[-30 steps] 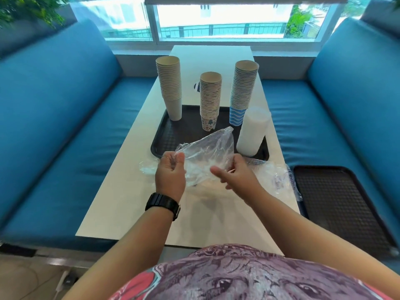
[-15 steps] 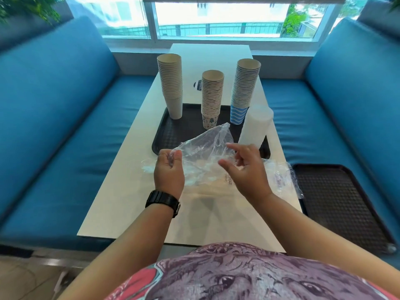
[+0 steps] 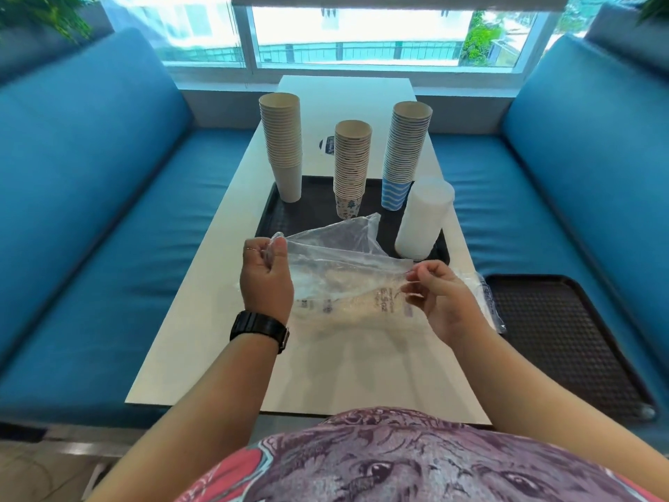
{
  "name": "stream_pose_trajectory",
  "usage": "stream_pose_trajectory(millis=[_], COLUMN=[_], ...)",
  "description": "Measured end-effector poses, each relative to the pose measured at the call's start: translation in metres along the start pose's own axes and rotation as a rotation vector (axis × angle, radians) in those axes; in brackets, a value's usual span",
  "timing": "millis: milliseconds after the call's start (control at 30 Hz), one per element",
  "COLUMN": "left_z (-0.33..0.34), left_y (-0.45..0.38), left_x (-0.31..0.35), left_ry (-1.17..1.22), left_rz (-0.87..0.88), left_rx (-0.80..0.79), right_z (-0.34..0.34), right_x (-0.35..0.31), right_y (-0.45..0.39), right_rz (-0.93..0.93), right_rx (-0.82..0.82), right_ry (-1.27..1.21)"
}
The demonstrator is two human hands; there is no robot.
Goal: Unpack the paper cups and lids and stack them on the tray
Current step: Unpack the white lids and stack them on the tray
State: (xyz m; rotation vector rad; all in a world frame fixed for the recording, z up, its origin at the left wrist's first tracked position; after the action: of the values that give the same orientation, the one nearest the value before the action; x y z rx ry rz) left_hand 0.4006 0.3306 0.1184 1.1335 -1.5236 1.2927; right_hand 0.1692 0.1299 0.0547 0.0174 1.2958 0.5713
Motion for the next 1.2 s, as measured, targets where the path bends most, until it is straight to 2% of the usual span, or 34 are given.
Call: stream_pose_trajectory(millis=[67, 133, 233, 333, 467, 567, 700, 800, 867, 933, 1000, 1100, 1133, 1200], left_z=[0.003, 0.006, 0.013, 0.018, 0.023, 0.022, 0.025, 0.046, 0.058, 0.064, 0.062, 0.046, 0.043, 0.051], left_y=[0.002, 0.006, 0.016, 0.025, 0.032, 0.027, 0.016, 0.026, 0.039, 0.048, 0.04, 0.016, 0.013, 0.02], left_x=[0.006, 0.012, 0.023, 0.033, 0.037, 0.026, 0.0, -0.014, -0.01, -0.004, -0.004, -0.021, -0.027, -0.035], left_ry=[0.005, 0.003, 0.045, 0.076, 0.083, 0.064, 0.034, 0.127, 0.235, 0.268, 0.225, 0.229, 0.222, 0.131], left_rz=[0.057, 0.115, 0.204, 0.269, 0.308, 0.229, -0.023, -0.21, -0.255, -0.253, -0.218, -0.288, -0.327, -0.424], left_rx=[-0.016, -0.037, -0.072, -0.106, -0.167, -0.196, -0.287, -0.544, -0.713, -0.78, -0.68, -0.379, -0.337, -0.422], right_z=[-0.012, -0.009, 0.016, 0.037, 0.045, 0.039, 0.022, 0.01, 0.004, 0.001, -0.005, -0.028, -0.035, -0.039], right_x=[-0.014, -0.035, -0.057, -0.048, -0.049, -0.051, -0.047, -0.044, -0.047, -0.053, -0.061, -0.061, -0.057, -0.05], right_y=[-0.004, -0.002, -0.003, -0.013, -0.018, -0.021, -0.034, -0.039, -0.04, -0.039, -0.041, -0.047, -0.048, -0.049], right_rz=[-0.11, -0.237, -0.348, -0.231, -0.256, -0.257, -0.145, -0.122, -0.182, -0.272, -0.355, -0.322, -0.282, -0.229], right_rx=[0.176, 0.258, 0.204, 0.107, 0.126, 0.161, 0.16, 0.199, 0.257, 0.288, 0.307, 0.362, 0.357, 0.311], right_ry=[0.116, 0.238, 0.481, 0.648, 0.618, 0.595, 0.519, 0.535, 0.611, 0.702, 0.765, 0.715, 0.659, 0.564])
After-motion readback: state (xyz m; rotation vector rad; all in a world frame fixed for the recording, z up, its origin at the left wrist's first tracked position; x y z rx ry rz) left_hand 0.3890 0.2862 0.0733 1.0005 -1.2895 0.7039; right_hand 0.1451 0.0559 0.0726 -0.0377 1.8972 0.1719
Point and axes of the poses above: each hand's wrist, its own y-axis away from the middle knuckle, its own z-axis out of the palm, x = y × z, the point moved 10 cm from there along -y, towards the middle knuckle, and after that the axes turned 12 degrees about x, right-handed, at the moved point
